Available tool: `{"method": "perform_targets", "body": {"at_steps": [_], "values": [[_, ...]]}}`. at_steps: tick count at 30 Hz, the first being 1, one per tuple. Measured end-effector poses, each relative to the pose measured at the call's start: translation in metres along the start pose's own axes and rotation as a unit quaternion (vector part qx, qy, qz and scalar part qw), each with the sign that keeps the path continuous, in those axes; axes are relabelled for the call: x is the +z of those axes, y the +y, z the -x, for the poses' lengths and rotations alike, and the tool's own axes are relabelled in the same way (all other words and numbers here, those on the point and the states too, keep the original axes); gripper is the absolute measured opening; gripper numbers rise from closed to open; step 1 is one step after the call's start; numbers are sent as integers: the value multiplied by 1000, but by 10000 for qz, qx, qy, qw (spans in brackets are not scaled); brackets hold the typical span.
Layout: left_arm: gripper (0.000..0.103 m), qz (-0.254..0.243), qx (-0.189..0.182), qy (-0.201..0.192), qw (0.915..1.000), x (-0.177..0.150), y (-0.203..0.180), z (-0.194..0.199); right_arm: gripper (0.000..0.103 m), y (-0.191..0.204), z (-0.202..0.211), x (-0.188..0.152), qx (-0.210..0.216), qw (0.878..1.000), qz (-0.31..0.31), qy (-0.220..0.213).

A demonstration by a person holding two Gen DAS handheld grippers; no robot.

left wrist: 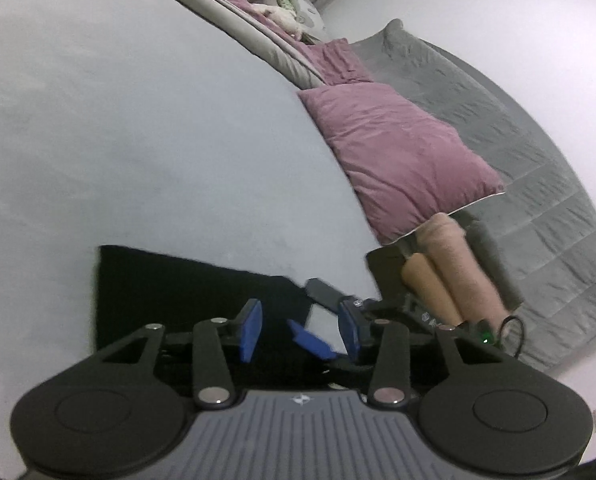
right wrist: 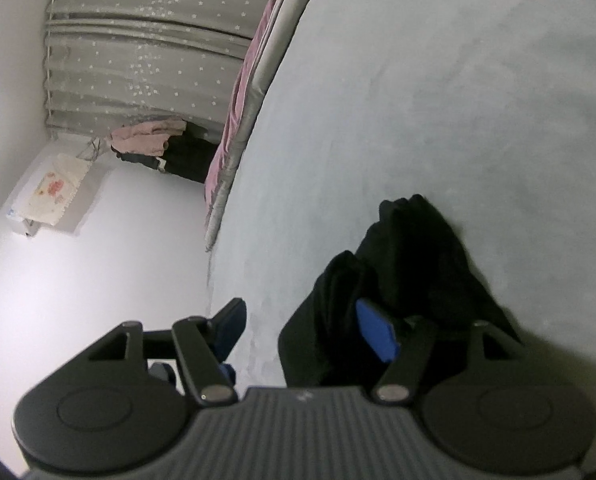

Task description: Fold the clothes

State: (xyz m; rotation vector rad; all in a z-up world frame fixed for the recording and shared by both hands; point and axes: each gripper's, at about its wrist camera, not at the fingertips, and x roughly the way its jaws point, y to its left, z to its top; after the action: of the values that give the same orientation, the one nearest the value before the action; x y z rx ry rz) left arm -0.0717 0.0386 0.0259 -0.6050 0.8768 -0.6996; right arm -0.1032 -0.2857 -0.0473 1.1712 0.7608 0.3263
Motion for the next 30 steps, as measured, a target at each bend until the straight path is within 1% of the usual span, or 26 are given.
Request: {"method": "perform_targets", "body": {"at_steps": [5,7,8,10,11,12,13,14,15,16,18,21,23,24,26,30], "values": [[40,-24,288,66,9996,-15,17,4,59,11,1,-11,-192,9992,357,68],[40,-128,417,36,9990,-21,19,4,53,17,1,-15,-313,9976,607,112],[40,-252,486,-1,9985,-23,18,4,52,21,0,-17,-396,9963,753,137],[40,-504,623,-74,9968,-25,15,4,44,28,-1,-23,-565,9928,1045,173],[41,-717,662,-131,9951,-25,13,3,42,32,-2,-26,-655,9906,1190,171],[41,-912,678,-163,9934,-25,10,2,37,35,-2,-30,-746,9881,1335,168],[41,-1133,706,-186,9909,-23,7,-1,31,39,-3,-33,-836,9853,1479,166],[41,-1354,734,-208,9878,-21,4,-4,28,43,-3,-36,-925,9823,1623,164],[41,-1592,770,-217,9840,-19,1,-8,21,46,-3,-38,-997,9795,1742,152],[41,-1803,785,-232,9802,-15,-1,-11,18,48,-1,-40,-1053,9772,1839,130],[41,-2033,781,-283,9756,-9,0,-17,15,54,1,-43,-1089,9739,1988,68],[41,-2137,698,-406,9736,-5,7,-23,13,61,11,-48,-1059,9715,2120,-52],[41,-2047,625,-489,9756,-6,13,-24,12,64,18,-49,-1024,9704,2184,-147],[41,-1959,584,-490,9776,-6,16,-25,12,66,22,-50,-1007,9697,2217,-194],[41,-1916,513,-475,9790,-4,17,-29,12,70,29,-51,-971,9684,2281,-289],[41,-2031,456,-492,9769,-3,12,-35,12,75,43,-52,-921,9660,2372,-464]]}}
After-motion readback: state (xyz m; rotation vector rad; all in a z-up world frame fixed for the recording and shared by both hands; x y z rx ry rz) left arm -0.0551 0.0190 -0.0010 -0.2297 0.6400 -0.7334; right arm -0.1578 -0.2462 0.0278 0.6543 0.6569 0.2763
